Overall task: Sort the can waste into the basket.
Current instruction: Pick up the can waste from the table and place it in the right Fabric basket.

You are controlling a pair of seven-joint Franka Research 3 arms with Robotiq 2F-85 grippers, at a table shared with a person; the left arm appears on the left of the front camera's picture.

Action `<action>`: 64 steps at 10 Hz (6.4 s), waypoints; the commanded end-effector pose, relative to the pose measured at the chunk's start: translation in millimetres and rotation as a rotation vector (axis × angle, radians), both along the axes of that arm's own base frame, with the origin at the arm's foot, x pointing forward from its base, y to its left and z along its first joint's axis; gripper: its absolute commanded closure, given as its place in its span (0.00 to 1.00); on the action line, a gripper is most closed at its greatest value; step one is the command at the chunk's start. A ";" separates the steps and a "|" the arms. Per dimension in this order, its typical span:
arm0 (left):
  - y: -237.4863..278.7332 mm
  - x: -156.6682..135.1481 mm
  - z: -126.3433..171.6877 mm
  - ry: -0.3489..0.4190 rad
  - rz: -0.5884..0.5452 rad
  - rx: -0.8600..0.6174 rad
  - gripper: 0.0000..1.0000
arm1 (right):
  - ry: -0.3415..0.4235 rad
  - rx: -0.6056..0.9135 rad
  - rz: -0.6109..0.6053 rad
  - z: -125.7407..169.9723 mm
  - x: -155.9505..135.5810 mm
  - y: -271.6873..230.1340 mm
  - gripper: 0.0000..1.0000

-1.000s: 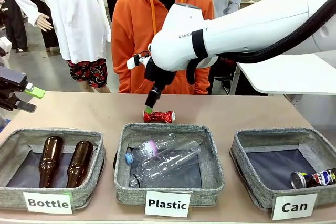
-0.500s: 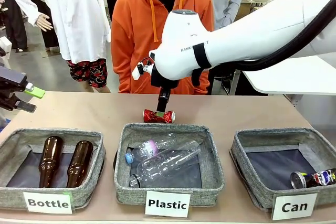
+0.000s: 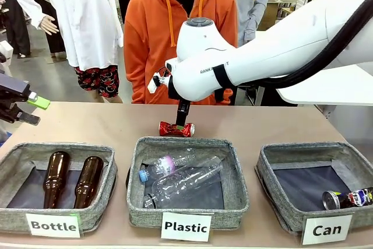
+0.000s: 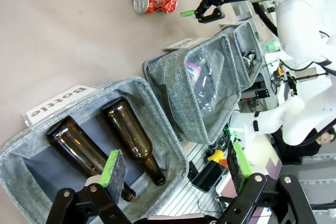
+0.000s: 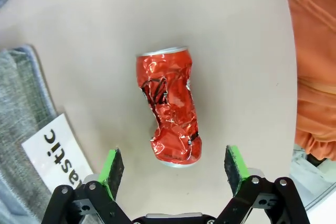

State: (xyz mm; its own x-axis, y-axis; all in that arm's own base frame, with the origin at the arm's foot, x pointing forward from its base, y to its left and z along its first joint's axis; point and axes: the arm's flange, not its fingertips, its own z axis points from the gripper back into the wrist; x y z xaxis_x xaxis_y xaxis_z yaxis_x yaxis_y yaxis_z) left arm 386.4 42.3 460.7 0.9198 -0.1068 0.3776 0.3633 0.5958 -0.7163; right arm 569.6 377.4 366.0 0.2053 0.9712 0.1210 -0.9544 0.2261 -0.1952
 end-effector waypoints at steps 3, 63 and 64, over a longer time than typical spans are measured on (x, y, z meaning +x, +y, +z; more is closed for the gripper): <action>1.1 -1.7 3.4 0.012 0.000 0.004 0.00 | 0.004 0.003 0.072 -12.5 17.3 -4.5 0.00; 1.1 -1.7 3.4 0.012 0.000 0.004 0.00 | 0.111 -0.072 -0.126 35.9 -249.5 -361.4 0.00; 1.1 -1.7 3.4 0.012 0.000 0.004 0.00 | 0.091 -0.061 -0.183 37.7 -247.8 -361.0 0.00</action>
State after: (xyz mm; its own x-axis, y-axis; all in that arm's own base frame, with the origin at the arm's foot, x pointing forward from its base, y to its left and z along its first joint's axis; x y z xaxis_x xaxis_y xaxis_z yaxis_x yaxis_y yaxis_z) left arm 386.5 42.4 461.0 0.9197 -0.1066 0.3778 0.3633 0.5957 -0.7164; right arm 344.8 16.5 421.2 0.3204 0.9472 0.0146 -0.9428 0.3203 -0.0920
